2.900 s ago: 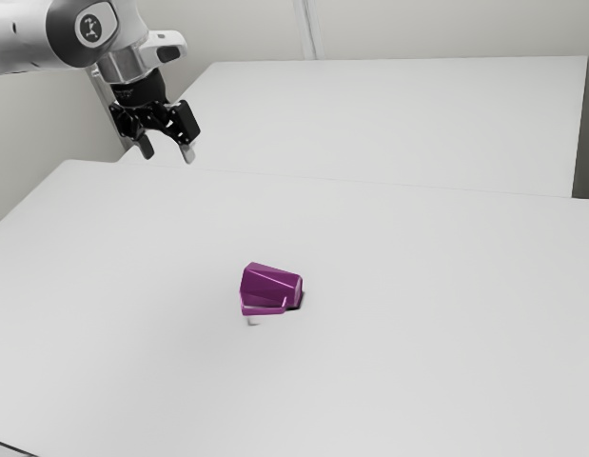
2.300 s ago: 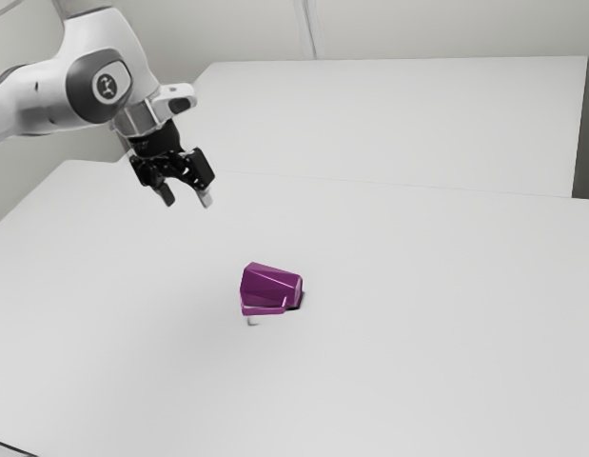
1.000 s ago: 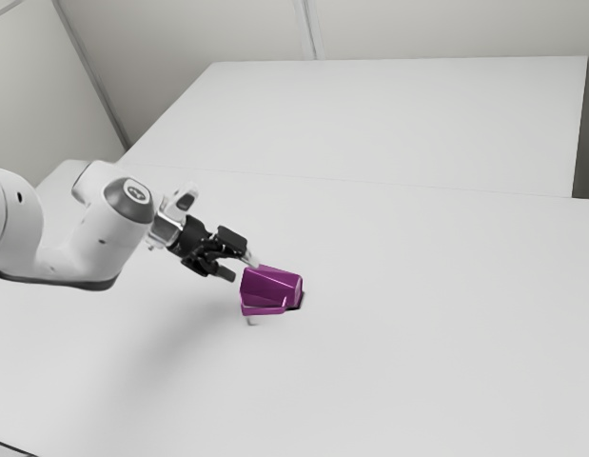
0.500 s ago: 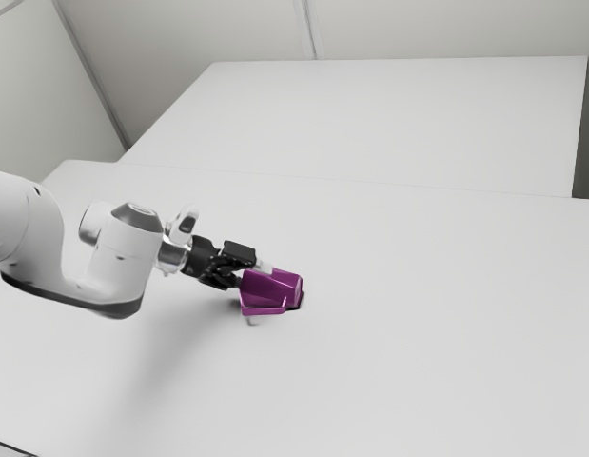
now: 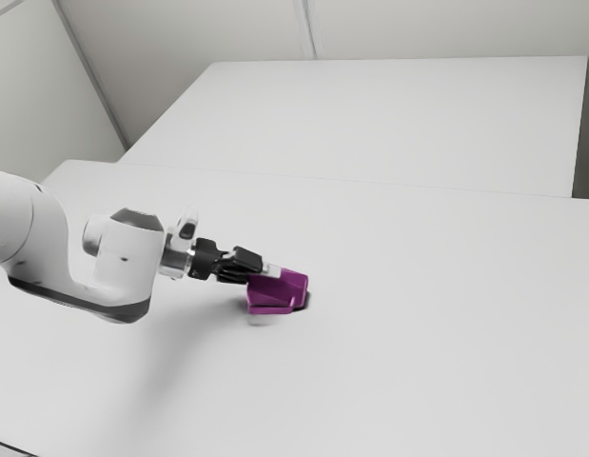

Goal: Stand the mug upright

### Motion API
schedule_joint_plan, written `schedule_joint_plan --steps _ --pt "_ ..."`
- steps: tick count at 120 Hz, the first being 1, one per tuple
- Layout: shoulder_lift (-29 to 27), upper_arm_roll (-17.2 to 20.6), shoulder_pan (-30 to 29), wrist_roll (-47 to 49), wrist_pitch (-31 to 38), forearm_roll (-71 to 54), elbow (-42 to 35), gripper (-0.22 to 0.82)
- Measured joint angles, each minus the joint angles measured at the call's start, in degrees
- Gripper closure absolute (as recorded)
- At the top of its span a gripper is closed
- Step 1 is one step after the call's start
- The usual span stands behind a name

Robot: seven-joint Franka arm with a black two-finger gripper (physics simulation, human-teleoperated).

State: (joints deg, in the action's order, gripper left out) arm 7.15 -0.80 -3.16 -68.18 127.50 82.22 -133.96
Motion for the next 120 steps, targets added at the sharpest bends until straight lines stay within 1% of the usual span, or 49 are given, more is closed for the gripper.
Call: schedule_joint_plan --steps 11,24,39,69,76,88,106,120 --pt "-0.18 0.01 0.00 -1.44 -0.16 0.16 0.00 0.62" --pt "-0.48 0.01 0.01 -2.88 -0.13 0.24 0.00 0.70" --pt "-1.67 0.01 0.14 -4.26 -0.02 0.24 0.00 0.74" --pt "-6.10 0.13 1.07 -5.06 0.22 -1.80 1.30 0.77" --pt "-7.07 0.24 1.17 -3.97 0.25 -5.28 2.20 0.77" --pt "-8.65 0.13 1.62 -0.21 -0.27 -15.76 4.94 0.77" --pt "-9.96 0.15 1.52 7.79 -3.43 -33.10 9.08 0.78" --pt "-10.62 0.28 0.93 14.46 -5.53 -44.85 10.32 0.78"
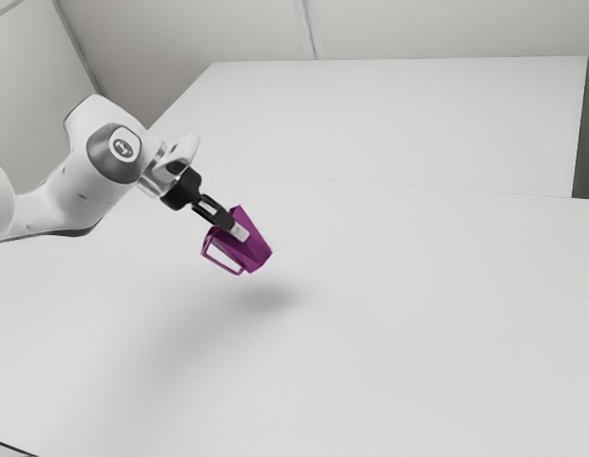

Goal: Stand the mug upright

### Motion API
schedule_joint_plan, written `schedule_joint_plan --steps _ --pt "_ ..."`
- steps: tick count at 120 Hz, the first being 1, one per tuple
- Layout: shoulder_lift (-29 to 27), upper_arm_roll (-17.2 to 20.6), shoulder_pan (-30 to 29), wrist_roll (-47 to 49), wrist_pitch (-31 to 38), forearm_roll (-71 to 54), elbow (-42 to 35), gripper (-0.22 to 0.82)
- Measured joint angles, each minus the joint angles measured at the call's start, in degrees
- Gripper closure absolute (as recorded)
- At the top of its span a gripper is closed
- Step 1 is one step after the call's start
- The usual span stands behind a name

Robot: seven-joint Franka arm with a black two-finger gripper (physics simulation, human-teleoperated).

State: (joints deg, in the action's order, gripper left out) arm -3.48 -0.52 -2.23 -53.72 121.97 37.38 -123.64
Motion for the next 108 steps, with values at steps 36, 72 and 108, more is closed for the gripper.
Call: schedule_joint_plan --steps 36,72,108 --pt "-0.84 0.89 0.71 16.91 -1.41 -21.41 -0.24 0.78" --pt "-0.75 1.09 1.99 29.46 7.32 -31.76 -6.19 0.78" --pt "-1.36 1.16 2.32 37.44 18.44 -33.93 -12.79 0.78"
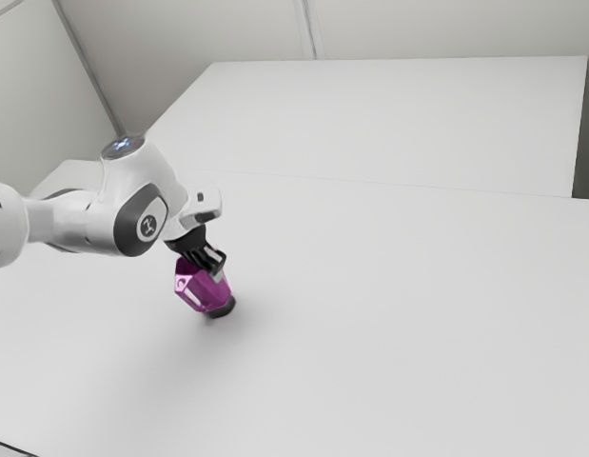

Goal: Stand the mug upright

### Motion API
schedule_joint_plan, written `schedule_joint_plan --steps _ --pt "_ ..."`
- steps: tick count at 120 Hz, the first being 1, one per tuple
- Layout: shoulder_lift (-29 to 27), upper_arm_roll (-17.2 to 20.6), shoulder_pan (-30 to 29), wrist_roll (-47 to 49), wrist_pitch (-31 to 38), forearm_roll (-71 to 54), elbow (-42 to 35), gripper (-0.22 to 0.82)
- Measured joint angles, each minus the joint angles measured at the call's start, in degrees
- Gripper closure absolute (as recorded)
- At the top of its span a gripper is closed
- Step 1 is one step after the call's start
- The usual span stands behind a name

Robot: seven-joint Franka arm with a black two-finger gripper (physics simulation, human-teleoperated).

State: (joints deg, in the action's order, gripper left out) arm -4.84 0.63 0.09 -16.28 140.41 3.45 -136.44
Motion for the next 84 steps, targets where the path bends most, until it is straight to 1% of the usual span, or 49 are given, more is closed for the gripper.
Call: schedule_joint_plan --steps 30,64,71,84 --pt "0.15 0.03 0.05 4.25 5.66 -0.16 -2.92 0.78" --pt "1.04 0.03 0.01 7.28 7.89 -0.07 -3.16 0.78" --pt "1.19 0.02 0.05 7.64 8.04 0.08 -3.16 0.73" --pt "1.20 -0.01 0.11 8.08 8.18 0.33 -3.16 0.61"
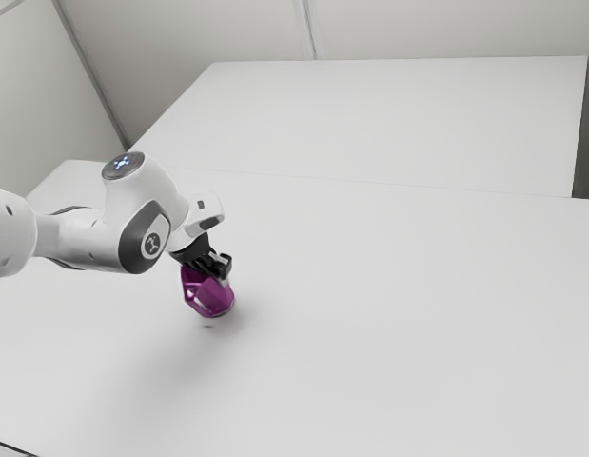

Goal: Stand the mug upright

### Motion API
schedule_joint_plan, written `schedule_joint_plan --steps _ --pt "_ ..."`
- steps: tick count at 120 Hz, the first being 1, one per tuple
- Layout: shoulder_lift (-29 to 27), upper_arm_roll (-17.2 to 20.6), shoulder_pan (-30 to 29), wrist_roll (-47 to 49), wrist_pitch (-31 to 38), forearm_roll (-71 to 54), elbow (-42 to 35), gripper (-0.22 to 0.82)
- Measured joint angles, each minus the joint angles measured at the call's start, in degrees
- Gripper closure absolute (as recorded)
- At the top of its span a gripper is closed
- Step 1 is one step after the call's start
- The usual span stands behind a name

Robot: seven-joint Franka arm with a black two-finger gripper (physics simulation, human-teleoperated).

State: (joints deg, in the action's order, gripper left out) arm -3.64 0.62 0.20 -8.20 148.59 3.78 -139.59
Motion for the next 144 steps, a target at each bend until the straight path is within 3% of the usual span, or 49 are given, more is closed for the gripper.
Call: schedule_joint_plan --steps 34,64,99,144 --pt "-1.82 0.01 0.74 0.77 -0.04 0.56 0.39 0.32" --pt "-3.96 0.08 0.68 0.96 -3.51 1.25 3.67 0.19" --pt "-2.94 0.08 0.82 1.18 -20.18 2.03 17.73 0.07" --pt "1.37 0.16 0.91 1.63 -40.14 1.63 34.69 0.03"
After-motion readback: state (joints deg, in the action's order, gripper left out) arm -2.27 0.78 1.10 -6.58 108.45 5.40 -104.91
